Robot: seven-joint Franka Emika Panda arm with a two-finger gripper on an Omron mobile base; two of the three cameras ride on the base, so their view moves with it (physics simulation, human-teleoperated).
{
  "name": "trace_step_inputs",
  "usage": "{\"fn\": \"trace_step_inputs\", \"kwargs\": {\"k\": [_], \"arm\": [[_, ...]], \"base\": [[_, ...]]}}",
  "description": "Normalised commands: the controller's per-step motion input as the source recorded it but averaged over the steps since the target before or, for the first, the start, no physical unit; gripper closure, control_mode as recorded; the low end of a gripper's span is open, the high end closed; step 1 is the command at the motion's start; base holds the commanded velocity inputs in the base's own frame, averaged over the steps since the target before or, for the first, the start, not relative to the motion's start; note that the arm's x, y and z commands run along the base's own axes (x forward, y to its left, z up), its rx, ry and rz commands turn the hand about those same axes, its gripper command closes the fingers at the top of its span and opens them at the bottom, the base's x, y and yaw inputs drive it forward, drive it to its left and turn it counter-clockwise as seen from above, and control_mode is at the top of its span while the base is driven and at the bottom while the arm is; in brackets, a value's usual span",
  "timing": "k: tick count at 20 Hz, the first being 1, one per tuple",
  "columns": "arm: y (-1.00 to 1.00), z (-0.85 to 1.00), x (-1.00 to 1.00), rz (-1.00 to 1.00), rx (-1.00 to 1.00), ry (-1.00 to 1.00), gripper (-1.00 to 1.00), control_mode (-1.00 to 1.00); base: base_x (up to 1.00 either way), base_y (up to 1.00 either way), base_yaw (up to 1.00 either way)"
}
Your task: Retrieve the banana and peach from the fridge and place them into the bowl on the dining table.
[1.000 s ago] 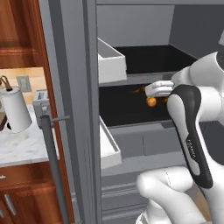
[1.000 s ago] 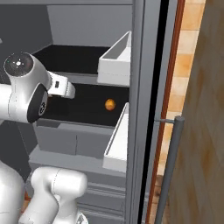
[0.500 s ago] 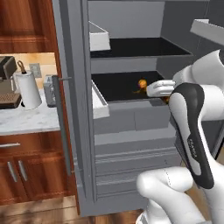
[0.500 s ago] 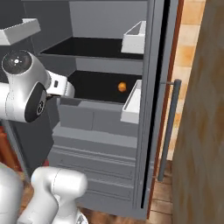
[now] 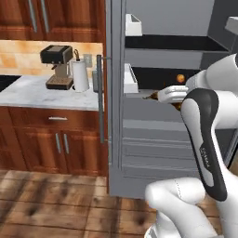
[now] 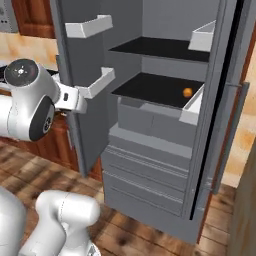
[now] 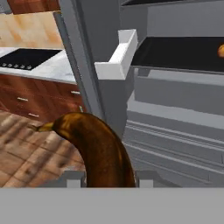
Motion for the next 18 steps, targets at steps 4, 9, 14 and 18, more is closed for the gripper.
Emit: {"fn": "trace_step_inputs", "kwargs": {"k": [4, 9, 14, 18], "arm": [[0.00, 0.00, 0.00, 0.00, 0.00, 0.00, 1.00, 1.00], [0.00, 0.00, 0.00, 0.00, 0.00, 0.00, 1.00, 1.00], [0.00, 0.00, 0.00, 0.00, 0.00, 0.00, 1.00, 1.00], [0.00, 0.00, 0.00, 0.00, 0.00, 0.00, 1.00, 1.00]], "base": [[-0.48, 0.00, 0.51], [-0.29, 0.07, 0.53], [-0.01, 0.11, 0.49], [0.00, 0.16, 0.45]]}}
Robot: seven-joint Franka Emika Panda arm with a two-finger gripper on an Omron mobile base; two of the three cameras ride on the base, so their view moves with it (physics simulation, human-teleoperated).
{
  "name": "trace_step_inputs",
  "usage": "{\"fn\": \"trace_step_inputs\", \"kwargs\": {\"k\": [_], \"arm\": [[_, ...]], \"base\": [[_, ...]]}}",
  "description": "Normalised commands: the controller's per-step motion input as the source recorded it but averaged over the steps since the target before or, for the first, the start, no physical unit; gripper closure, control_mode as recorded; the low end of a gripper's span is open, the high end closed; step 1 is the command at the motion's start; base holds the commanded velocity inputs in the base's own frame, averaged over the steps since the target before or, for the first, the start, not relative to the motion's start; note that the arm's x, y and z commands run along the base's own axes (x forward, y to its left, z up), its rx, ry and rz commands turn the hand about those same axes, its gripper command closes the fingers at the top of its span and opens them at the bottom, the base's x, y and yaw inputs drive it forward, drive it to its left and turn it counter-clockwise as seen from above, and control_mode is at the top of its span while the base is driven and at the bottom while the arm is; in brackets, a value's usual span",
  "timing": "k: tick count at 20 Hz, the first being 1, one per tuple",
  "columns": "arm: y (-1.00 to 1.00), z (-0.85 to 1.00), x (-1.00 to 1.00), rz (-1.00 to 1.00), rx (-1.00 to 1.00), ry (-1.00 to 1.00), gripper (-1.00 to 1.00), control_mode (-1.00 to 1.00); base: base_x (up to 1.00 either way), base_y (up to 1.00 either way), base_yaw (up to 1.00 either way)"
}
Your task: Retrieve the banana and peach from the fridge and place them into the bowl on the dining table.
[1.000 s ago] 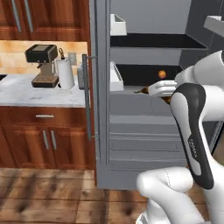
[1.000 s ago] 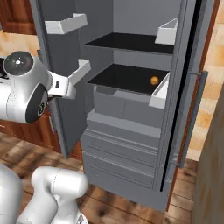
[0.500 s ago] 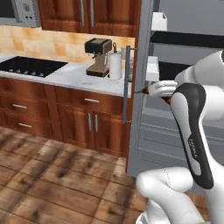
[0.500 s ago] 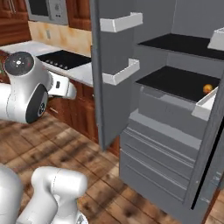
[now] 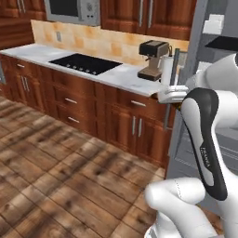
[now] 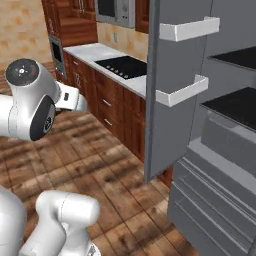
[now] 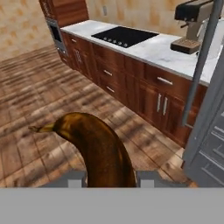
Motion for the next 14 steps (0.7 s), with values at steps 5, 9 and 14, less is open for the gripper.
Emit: {"fn": "trace_step_inputs", "kwargs": {"k": [5, 9, 14], "arm": [[0.00, 0.00, 0.00, 0.00, 0.00, 0.00, 1.00, 1.00], [0.00, 0.00, 0.00, 0.00, 0.00, 0.00, 1.00, 1.00], [0.00, 0.00, 0.00, 0.00, 0.00, 0.00, 1.00, 1.00]], "base": [[0.14, 0.23, 0.43], [0.39, 0.38, 0.40], [0.50, 0.34, 0.47]]}}
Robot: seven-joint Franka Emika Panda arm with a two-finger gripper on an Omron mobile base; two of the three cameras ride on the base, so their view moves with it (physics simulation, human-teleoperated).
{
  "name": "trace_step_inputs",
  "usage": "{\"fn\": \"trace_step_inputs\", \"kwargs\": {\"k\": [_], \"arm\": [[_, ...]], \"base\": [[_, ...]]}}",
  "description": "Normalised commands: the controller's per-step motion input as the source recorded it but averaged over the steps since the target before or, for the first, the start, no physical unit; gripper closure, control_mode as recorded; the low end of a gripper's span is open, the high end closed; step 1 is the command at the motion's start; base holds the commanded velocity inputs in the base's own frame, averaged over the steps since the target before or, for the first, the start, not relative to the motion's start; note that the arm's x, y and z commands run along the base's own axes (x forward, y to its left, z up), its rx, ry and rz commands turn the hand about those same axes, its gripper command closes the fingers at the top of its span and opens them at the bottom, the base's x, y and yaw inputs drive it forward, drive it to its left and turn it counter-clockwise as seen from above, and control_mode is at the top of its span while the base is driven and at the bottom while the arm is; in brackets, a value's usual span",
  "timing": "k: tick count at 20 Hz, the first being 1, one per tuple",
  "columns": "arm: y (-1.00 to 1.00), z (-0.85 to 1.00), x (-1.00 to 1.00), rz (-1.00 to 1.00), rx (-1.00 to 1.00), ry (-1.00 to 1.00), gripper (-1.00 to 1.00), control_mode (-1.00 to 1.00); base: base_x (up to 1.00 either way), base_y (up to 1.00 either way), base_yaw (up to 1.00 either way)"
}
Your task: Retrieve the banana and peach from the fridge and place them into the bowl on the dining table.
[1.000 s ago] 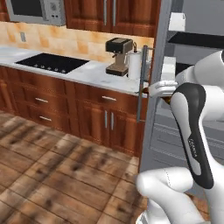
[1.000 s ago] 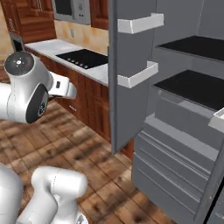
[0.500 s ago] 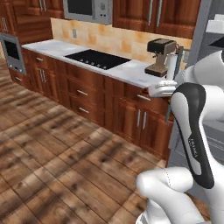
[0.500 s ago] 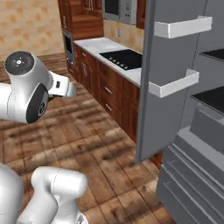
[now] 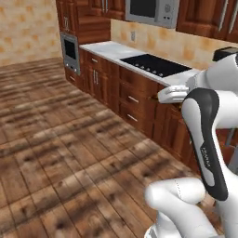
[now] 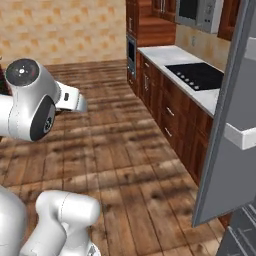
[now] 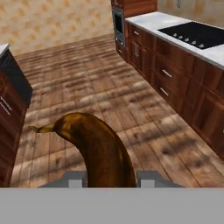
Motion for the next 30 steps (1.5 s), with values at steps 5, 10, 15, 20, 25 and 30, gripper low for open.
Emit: {"fn": "trace_step_inputs", "kwargs": {"k": [5, 10, 15, 20, 25, 30], "arm": [[0.00, 0.00, 0.00, 0.00, 0.00, 0.00, 1.00, 1.00], [0.00, 0.00, 0.00, 0.00, 0.00, 0.00, 1.00, 1.00], [0.00, 0.00, 0.00, 0.00, 0.00, 0.00, 1.00, 1.00], [0.00, 0.00, 0.00, 0.00, 0.00, 0.00, 1.00, 1.00], [0.00, 0.00, 0.00, 0.00, 0.00, 0.00, 1.00, 1.00], [0.00, 0.00, 0.00, 0.00, 0.00, 0.00, 1.00, 1.00]], "base": [[0.52, 0.24, 0.55], [0.41, 0.17, 0.57], [0.32, 0.19, 0.55], [0.48, 0.39, 0.47], [0.75, 0.72, 0.33], [0.95, 0.93, 0.26]]}}
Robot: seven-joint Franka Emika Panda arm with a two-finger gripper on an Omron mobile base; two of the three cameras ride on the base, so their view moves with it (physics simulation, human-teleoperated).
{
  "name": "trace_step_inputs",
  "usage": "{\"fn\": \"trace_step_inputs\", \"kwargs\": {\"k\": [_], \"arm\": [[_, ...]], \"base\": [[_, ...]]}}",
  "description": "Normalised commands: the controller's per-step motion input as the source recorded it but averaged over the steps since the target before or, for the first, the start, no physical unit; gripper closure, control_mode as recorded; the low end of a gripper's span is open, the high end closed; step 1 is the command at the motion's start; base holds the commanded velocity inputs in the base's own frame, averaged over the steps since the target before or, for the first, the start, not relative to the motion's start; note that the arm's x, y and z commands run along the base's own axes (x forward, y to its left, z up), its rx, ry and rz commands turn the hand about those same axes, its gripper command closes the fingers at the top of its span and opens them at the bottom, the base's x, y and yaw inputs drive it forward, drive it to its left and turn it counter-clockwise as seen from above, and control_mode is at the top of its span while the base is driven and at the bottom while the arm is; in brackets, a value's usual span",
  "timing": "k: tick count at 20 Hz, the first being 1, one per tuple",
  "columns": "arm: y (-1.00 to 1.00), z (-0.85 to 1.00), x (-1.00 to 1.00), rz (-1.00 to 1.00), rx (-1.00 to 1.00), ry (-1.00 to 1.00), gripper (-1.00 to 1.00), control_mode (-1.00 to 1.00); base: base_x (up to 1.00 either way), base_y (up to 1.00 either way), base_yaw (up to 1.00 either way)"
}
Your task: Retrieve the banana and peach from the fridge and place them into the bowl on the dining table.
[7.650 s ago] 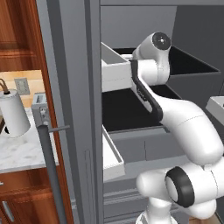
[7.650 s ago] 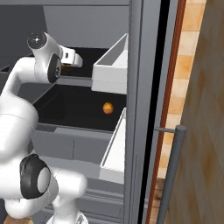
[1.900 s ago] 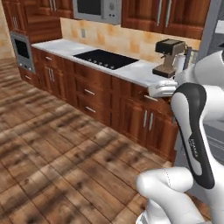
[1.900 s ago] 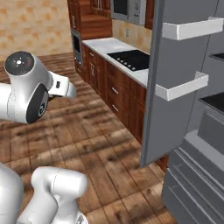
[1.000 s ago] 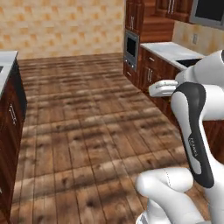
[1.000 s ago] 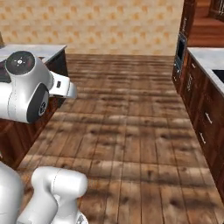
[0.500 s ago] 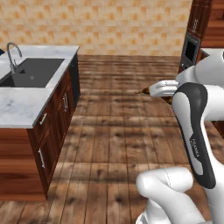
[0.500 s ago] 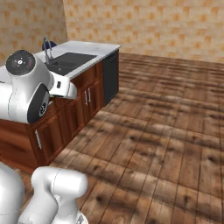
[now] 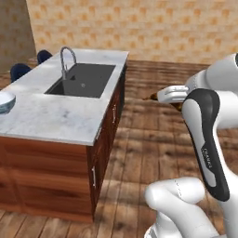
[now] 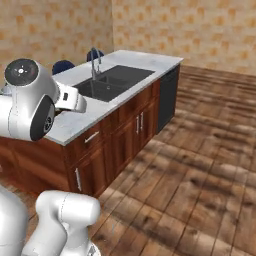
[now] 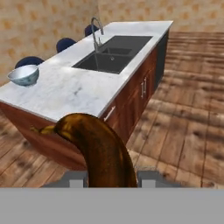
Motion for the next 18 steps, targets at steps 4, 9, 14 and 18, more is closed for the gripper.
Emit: {"fn": "trace_step_inputs", "kwargs": {"k": [4, 9, 14, 18], "arm": [[0.00, 0.00, 0.00, 0.00, 0.00, 0.00, 1.00, 1.00], [0.00, 0.00, 0.00, 0.00, 0.00, 0.00, 1.00, 1.00], [0.00, 0.00, 0.00, 0.00, 0.00, 0.00, 1.00, 1.00], [0.00, 0.00, 0.00, 0.00, 0.00, 0.00, 1.00, 1.00]], "base": [[0.77, 1.00, 0.22], [0.35, 1.00, 0.19], [0.29, 1.00, 0.16], [0.41, 1.00, 0.13]]}}
